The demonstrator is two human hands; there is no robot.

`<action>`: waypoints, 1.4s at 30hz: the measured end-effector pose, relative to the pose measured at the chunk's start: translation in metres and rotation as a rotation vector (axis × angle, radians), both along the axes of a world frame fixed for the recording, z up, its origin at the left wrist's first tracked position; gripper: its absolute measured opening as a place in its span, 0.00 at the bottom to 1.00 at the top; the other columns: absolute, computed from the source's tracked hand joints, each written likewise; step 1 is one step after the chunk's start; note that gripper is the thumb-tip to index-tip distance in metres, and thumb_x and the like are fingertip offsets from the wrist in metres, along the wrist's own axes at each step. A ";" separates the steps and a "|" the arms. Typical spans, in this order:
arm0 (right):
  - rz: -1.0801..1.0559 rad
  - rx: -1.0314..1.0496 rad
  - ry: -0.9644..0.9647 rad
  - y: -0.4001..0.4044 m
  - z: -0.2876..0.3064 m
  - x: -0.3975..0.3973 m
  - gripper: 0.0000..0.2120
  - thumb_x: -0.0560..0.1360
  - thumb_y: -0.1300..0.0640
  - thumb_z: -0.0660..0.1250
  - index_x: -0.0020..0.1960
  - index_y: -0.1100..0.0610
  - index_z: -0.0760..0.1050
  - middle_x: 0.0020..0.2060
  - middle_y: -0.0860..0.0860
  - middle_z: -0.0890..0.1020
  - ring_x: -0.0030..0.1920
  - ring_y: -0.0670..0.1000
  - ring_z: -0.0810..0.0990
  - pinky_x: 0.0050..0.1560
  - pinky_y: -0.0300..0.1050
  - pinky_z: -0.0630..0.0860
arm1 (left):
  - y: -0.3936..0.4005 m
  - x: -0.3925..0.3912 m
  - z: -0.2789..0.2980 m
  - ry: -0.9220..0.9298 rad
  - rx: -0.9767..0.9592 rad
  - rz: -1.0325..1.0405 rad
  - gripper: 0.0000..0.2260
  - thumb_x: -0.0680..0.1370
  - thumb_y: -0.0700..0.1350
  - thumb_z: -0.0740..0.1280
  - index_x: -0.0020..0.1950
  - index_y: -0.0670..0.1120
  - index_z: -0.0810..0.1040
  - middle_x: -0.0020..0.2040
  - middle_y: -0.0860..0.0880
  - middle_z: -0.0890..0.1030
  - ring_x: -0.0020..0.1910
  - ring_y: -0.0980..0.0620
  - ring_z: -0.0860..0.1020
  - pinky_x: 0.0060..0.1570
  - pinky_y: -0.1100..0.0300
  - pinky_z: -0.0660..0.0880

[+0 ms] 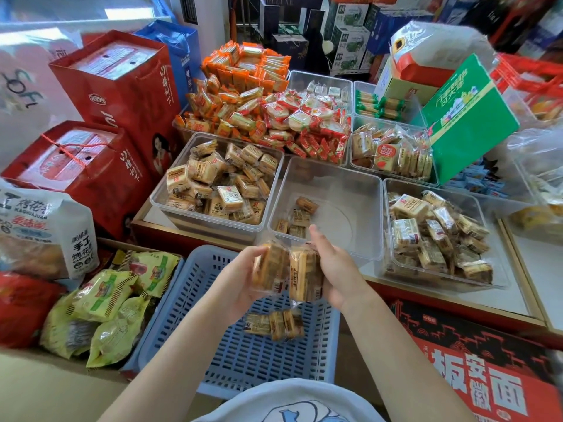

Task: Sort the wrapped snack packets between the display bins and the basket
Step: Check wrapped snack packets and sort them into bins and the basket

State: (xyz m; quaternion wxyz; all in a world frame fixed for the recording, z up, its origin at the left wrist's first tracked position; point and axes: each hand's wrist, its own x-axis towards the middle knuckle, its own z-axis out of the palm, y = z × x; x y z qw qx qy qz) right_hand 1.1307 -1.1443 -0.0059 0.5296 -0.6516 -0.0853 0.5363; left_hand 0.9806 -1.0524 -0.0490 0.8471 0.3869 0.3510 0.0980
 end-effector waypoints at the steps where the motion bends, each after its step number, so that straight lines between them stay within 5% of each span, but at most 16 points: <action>1: 0.010 -0.042 0.024 0.001 -0.001 0.001 0.27 0.82 0.36 0.58 0.59 0.60 0.76 0.42 0.55 0.84 0.50 0.55 0.83 0.56 0.55 0.79 | 0.001 -0.001 0.000 -0.030 -0.049 0.013 0.23 0.83 0.54 0.59 0.68 0.39 0.77 0.62 0.36 0.82 0.55 0.42 0.80 0.59 0.47 0.76; 3: 0.045 -0.064 0.086 0.002 -0.002 0.003 0.28 0.82 0.36 0.56 0.59 0.61 0.73 0.43 0.55 0.82 0.50 0.56 0.80 0.57 0.57 0.78 | 0.003 -0.003 0.004 -0.071 -0.070 0.007 0.24 0.81 0.56 0.61 0.68 0.39 0.76 0.62 0.37 0.82 0.58 0.41 0.80 0.62 0.46 0.76; 9: 0.004 -0.067 0.121 0.008 -0.006 0.002 0.09 0.80 0.52 0.58 0.46 0.57 0.70 0.40 0.55 0.77 0.48 0.57 0.76 0.64 0.64 0.74 | 0.007 0.002 0.001 -0.013 0.050 0.054 0.23 0.77 0.50 0.70 0.67 0.38 0.76 0.60 0.37 0.83 0.56 0.41 0.83 0.55 0.48 0.81; 13: -0.067 -0.050 0.008 0.014 -0.011 0.000 0.06 0.82 0.56 0.58 0.49 0.58 0.70 0.40 0.55 0.76 0.43 0.54 0.76 0.45 0.53 0.78 | 0.007 0.005 -0.002 0.067 0.176 0.111 0.12 0.79 0.45 0.70 0.62 0.43 0.81 0.55 0.41 0.86 0.53 0.44 0.83 0.57 0.46 0.77; 20: -0.024 0.074 -0.008 0.007 -0.009 0.003 0.05 0.82 0.57 0.64 0.51 0.59 0.75 0.40 0.55 0.81 0.45 0.53 0.80 0.52 0.54 0.79 | 0.008 0.006 0.000 0.097 0.185 0.159 0.11 0.81 0.52 0.68 0.60 0.48 0.78 0.49 0.46 0.86 0.48 0.49 0.84 0.54 0.47 0.80; 26: 0.029 0.124 0.084 0.003 -0.016 0.003 0.09 0.80 0.57 0.68 0.56 0.62 0.76 0.40 0.55 0.82 0.39 0.51 0.82 0.41 0.46 0.80 | 0.006 0.007 -0.001 0.161 0.222 0.236 0.09 0.80 0.50 0.70 0.44 0.46 0.80 0.39 0.46 0.82 0.37 0.50 0.81 0.42 0.52 0.79; 38: -0.103 0.105 0.082 0.000 -0.014 0.003 0.04 0.82 0.58 0.66 0.53 0.59 0.76 0.40 0.54 0.82 0.43 0.52 0.82 0.48 0.52 0.81 | 0.000 0.015 0.010 0.188 0.202 0.270 0.13 0.82 0.52 0.67 0.51 0.43 0.83 0.50 0.40 0.86 0.46 0.44 0.85 0.47 0.46 0.83; 42: -0.140 0.066 0.071 0.000 -0.015 0.004 0.06 0.84 0.57 0.63 0.57 0.59 0.73 0.43 0.55 0.81 0.47 0.54 0.80 0.48 0.54 0.80 | -0.004 0.019 0.020 0.172 0.136 0.077 0.15 0.83 0.55 0.64 0.58 0.45 0.80 0.49 0.44 0.87 0.46 0.48 0.86 0.43 0.51 0.83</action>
